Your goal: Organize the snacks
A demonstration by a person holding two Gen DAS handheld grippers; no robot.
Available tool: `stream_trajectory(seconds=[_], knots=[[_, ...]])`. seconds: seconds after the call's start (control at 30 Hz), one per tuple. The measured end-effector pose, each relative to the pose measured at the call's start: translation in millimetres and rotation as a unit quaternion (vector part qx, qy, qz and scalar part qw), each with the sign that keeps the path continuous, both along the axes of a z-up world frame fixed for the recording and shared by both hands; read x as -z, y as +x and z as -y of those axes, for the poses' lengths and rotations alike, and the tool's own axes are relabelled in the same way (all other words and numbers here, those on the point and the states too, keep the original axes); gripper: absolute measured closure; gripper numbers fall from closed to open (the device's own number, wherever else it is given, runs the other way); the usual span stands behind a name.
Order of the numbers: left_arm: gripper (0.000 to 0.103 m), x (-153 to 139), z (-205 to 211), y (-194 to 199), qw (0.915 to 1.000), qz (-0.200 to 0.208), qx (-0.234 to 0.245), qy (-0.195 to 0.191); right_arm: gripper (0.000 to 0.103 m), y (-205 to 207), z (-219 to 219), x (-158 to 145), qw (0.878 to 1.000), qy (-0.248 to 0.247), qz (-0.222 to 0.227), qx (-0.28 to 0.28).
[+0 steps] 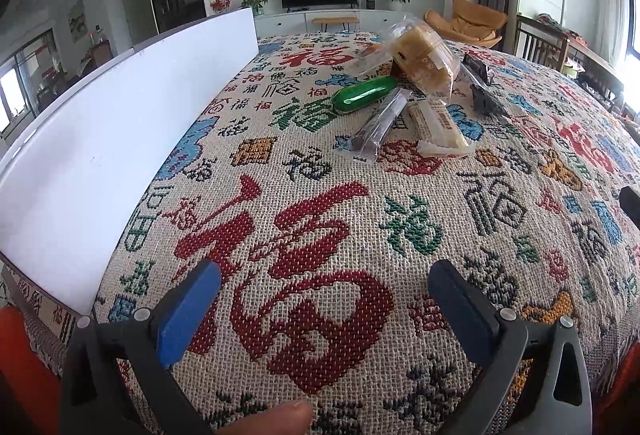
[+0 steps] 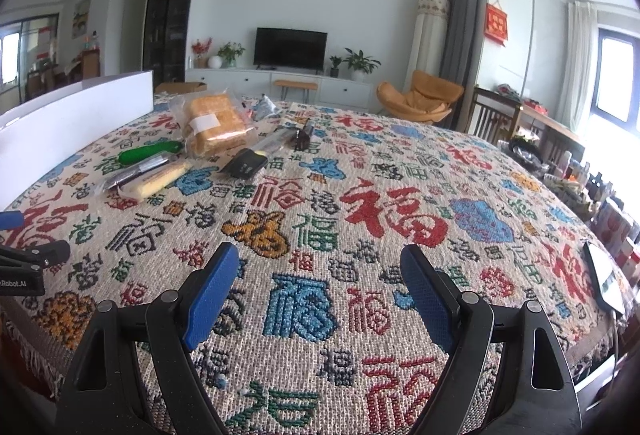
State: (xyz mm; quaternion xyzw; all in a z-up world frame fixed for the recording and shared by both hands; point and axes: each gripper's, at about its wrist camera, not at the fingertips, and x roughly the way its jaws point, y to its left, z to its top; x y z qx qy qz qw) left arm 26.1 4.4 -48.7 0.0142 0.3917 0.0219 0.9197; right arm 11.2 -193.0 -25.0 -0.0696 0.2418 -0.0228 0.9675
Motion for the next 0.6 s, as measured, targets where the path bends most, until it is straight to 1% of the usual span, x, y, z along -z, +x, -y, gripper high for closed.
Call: stream_trajectory(seconds=[0.23,0.43,0.53,0.6], knots=[[0.0,2.2,-5.7,5.1,0.9997,-0.006,0.002,-0.024,0.018,4.9,-5.4,0.1,1.0,0.001,-0.013,-0.007],[0.0,2.6,-3.9,5.6,0.9997,-0.006,0.005,-0.022,0.018,10.6,-3.8,-4.6,1.0,0.012,-0.026,-0.006],[0.0,3.0,-4.4,5.7,0.9997,-0.007,0.007,-0.022,0.018,19.0,2.4,-5.1,0.999,0.02,-0.046,-0.001],[0.0,3.0,-4.4,5.9,0.9997,-0.007,0.006,-0.022,0.018,29.4,11.7,-8.1,0.997,0.035,-0.063,-0.001]])
